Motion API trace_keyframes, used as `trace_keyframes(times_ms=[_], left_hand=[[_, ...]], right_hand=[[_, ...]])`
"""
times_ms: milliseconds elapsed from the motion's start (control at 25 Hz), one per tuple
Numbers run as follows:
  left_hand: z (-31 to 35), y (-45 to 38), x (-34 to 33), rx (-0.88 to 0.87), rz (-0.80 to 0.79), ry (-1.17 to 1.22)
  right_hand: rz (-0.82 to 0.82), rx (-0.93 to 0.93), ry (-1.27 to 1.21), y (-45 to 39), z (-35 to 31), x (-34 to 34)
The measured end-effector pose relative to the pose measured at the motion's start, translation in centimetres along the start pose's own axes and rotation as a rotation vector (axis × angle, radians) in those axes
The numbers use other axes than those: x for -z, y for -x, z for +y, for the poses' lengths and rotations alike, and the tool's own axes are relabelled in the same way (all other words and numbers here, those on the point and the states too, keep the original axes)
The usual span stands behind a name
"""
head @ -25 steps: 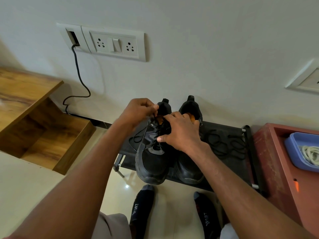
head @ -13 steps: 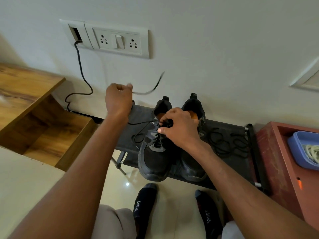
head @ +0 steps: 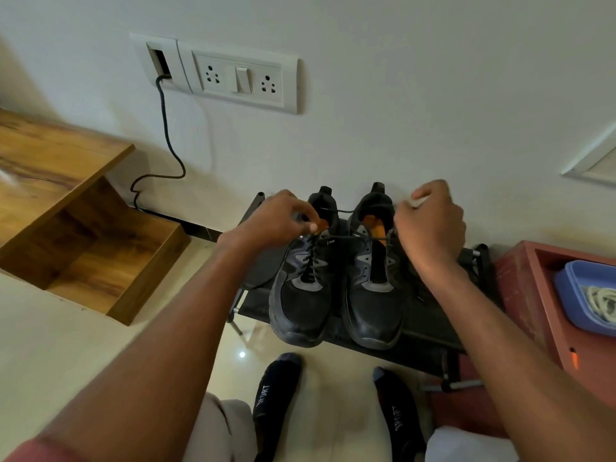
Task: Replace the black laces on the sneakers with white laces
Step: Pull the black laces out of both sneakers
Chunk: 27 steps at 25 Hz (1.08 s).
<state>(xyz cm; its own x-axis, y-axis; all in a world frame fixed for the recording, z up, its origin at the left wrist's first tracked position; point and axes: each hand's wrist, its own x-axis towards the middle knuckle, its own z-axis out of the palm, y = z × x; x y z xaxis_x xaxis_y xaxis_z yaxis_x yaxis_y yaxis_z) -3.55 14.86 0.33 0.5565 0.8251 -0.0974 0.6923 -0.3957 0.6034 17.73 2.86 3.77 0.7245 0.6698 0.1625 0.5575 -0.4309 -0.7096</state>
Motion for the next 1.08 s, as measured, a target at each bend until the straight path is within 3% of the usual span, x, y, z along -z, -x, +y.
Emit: trace_keyframes(times_ms=[80, 160, 280, 360, 480, 760, 960, 1080], left_hand=[[0.2, 0.1, -0.5, -0.009, -0.083, -0.092], [0.2, 0.0, -0.9, 0.019, -0.114, -0.148], [0.3, -0.6, -1.3, 0.013, -0.063, -0.120], [0.1, -1.0, -1.4, 0.002, -0.044, -0.095], [0.0, -1.0, -1.4, 0.016, -0.049, -0.074], [-0.5, -0.1, -0.7, 0.076, -0.011, 0.235], [1.2, -0.4, -2.3, 0.076, 0.005, 0.070], [1.0, -0.7, -1.9, 0.280, 0.113, 0.477]], right_hand=[[-0.171, 0.048, 0.426, 0.0, 1.4, -0.1], [-0.295, 0.175, 0.649, 0.5, 1.8, -0.8], [-0.362, 0.517, 0.431, 1.6, 0.3, -2.1], [-0.508, 0.633, 0.376, 2.8, -0.6, -3.7], [-0.705, 0.579, 0.503, 3.8, -0.1, -6.1], [-0.664, 0.492, 0.458, 3.6, 0.5, -6.8], [-0.697, 0.455, 0.387, 3.4, 0.8, -6.4], [-0.697, 0.460, 0.378, 3.3, 1.2, -6.2]])
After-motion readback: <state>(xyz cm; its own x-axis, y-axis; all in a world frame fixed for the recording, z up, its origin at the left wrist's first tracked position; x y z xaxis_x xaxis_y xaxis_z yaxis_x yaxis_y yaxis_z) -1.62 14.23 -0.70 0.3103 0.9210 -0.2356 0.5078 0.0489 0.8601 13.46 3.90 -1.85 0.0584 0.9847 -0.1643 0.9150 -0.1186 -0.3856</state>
